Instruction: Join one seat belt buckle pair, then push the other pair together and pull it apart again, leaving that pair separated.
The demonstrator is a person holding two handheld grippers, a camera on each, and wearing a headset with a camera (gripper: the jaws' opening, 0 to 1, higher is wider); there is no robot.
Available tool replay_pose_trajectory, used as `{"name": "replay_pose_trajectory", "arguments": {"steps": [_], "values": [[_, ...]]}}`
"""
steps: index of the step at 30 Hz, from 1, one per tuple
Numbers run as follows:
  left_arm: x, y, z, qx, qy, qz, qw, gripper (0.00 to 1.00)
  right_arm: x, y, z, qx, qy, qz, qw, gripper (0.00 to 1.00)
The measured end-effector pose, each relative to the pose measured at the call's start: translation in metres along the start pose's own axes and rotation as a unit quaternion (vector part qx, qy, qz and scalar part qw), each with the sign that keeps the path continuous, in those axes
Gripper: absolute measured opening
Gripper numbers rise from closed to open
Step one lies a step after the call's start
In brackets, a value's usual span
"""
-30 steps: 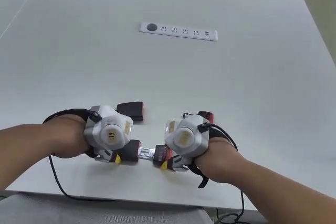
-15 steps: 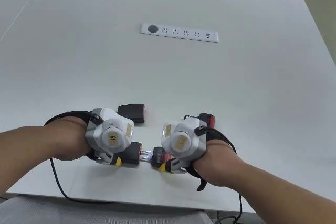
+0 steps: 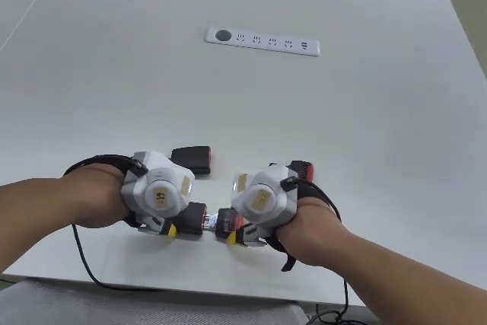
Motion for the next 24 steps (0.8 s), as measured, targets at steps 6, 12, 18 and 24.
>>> {"name": "replay_pose_trajectory", "arguments": {"steps": [6, 12, 18, 24], "values": [[0.0, -0.001, -0.001, -0.004, -0.001, 0.002, 1.0, 0.33, -0.001, -0.011, 0.006, 0.005, 0.001, -0.003, 1.0, 0.33], [0.001, 0.0, -0.001, -0.004, -0.004, -0.003, 1.0, 0.33, 0.002, -0.013, 0.005, 0.008, 0.004, -0.002, 1.0, 0.32], [0.001, 0.0, 0.0, -0.003, -0.006, -0.005, 1.0, 0.33, 0.0, -0.014, 0.006, 0.004, 0.005, -0.002, 1.0, 0.32], [0.0, 0.002, -0.001, 0.005, -0.004, -0.019, 0.9998, 0.33, -0.003, -0.011, 0.004, 0.01, 0.007, -0.011, 0.9999, 0.33]]}}
Point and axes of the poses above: the centre of the closed fingertips' face, and the gripper's own axes: z roughly forward along the fingers, x roughly to its right, y roughly out of its underside, the point moved 8 cm from there along -z, roughly backward along the fingers, and after that the axes turned 3 degrees about -z, right-handed, at the moved point
